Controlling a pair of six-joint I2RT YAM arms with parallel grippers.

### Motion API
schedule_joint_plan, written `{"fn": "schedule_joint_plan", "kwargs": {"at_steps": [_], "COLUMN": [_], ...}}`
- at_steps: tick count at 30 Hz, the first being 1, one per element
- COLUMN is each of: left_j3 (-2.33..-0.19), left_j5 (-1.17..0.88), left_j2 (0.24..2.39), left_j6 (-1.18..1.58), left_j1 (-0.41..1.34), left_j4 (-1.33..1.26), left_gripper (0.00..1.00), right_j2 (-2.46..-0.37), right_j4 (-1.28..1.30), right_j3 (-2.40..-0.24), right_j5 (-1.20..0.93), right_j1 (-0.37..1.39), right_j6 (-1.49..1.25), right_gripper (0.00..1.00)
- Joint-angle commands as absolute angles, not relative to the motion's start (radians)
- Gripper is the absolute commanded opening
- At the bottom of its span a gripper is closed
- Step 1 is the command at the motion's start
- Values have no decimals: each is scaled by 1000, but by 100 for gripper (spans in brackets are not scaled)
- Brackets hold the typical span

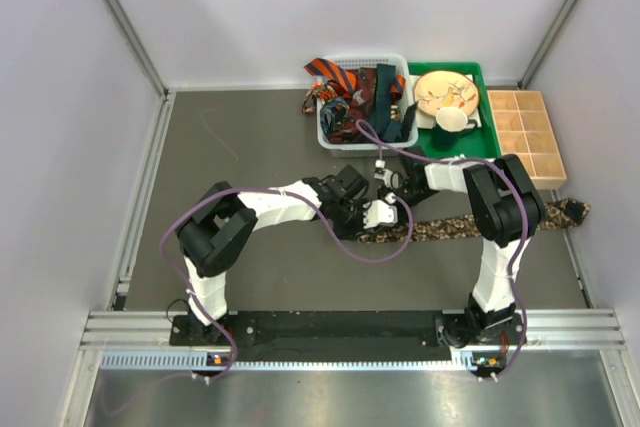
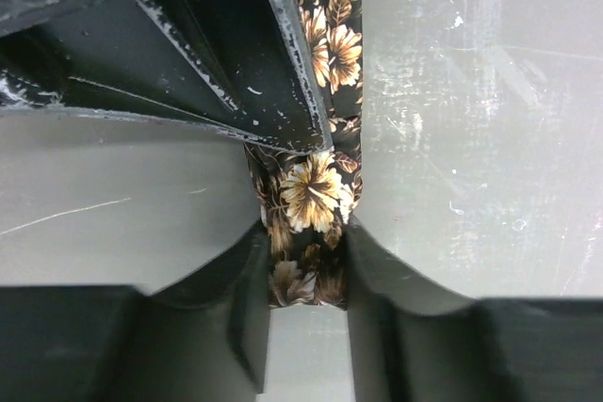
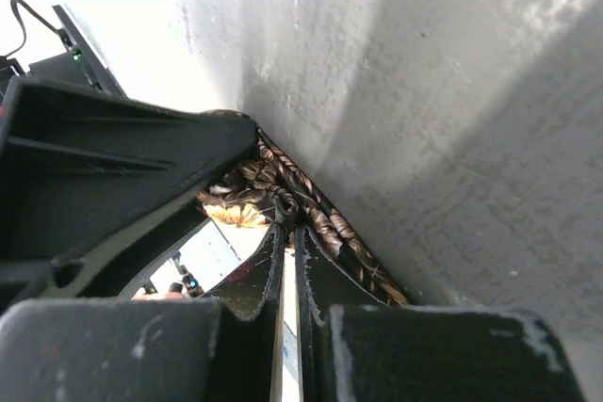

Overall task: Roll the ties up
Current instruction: Roll the tie at the center of the board.

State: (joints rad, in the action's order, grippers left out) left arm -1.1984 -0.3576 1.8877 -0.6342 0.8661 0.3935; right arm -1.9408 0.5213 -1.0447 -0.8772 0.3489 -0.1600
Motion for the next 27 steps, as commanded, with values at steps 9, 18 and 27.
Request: {"fn": "schedule_joint_plan", "kwargs": {"at_steps": [9,18,27], "left_j3": [-1167,-1083,-1095], "left_j5": [-262,-323,-436], "left_j2": [1928,1819,1824], "left_j6": [-683,-650,-586], "left_j1": [868,805,796], "left_j4": [528,459,353], "left_gripper": [16,56,67], "right_j2": [-1930,-1966,-1971], "right_j4": [557,511,506], "right_j3": [-1112,-1086,-1074], "right_j5": [-847,-802,-793], "right_j1": [365,371,371], "right_j6": [-121,-138,-143], "right_gripper": [0,0,0]}}
